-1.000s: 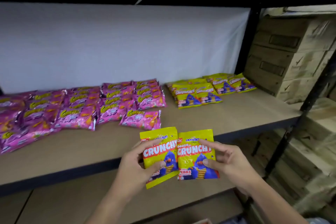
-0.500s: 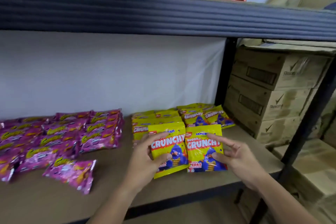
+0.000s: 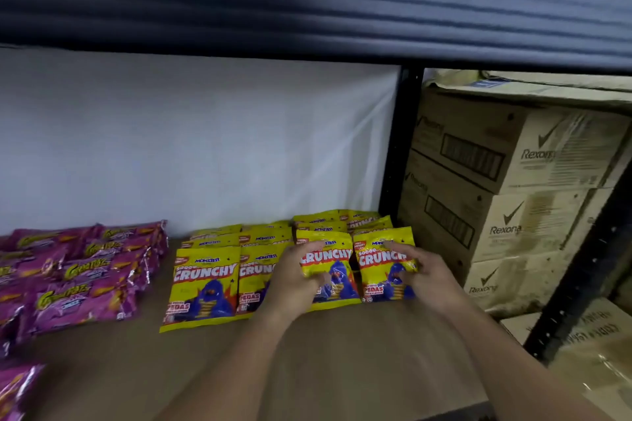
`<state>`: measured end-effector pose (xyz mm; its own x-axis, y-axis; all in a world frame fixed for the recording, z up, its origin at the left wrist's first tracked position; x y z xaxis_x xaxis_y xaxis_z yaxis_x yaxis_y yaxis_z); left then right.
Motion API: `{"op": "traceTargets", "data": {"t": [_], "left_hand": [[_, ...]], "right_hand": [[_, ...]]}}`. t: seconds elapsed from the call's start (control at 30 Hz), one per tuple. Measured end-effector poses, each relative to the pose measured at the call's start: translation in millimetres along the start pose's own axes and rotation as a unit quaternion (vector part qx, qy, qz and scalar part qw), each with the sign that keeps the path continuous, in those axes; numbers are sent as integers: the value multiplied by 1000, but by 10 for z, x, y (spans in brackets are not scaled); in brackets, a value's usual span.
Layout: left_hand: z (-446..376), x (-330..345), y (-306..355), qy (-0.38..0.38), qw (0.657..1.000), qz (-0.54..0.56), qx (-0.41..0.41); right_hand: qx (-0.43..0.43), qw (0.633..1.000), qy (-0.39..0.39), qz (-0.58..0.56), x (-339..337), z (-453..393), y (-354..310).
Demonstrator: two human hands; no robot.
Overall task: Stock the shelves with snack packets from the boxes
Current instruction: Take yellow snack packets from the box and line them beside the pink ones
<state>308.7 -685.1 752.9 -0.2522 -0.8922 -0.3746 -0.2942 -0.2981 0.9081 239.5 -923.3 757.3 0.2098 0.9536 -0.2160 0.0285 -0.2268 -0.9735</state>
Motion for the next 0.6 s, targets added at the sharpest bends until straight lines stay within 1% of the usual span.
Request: {"op": "traceTargets", "data": {"t": [0.07,0.1,0.17,0.27,0.33,0.4,0.47,0.53,0.6], "left_hand": [[-56,61,-4,1,1000,-16,-9],[-77,88,1,5,999,-33,-4],[-98,151,27,9,995,-99,10],[-130,232,42,11,984,-175,18],[-152,264,44,12,976,-218,16],[-171,286,45,9,962,-272,19],[-177,298,57,7,944,-330,22],[-168,314,70,0,927,-374,26],[-146,325,80,-10,918,-395,27]], "right_hand": [[7,1000,0,18,-34,-123,61],[6,999,-2,44,-47,-168,78],[-10,991,2,135,-68,-242,129],[-51,956,23,287,-80,-303,208],[-49,942,29,331,-69,-314,243],[-37,920,41,387,-60,-314,230],[-15,889,49,455,-53,-307,202],[16,864,29,503,-29,-291,187],[28,852,12,523,9,-239,160]]}}
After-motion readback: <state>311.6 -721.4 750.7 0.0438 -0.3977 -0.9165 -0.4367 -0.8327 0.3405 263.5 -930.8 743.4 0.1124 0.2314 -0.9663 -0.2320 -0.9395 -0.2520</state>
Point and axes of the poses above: each hand's wrist, its own z-axis away from the middle knuckle, its own x-axis out of the palm, y = z × x, the point moved 5 cm from there along -z, towards the middle knuckle, and after that the axes turned 3 degrees about -y, right-handed, at the moved point
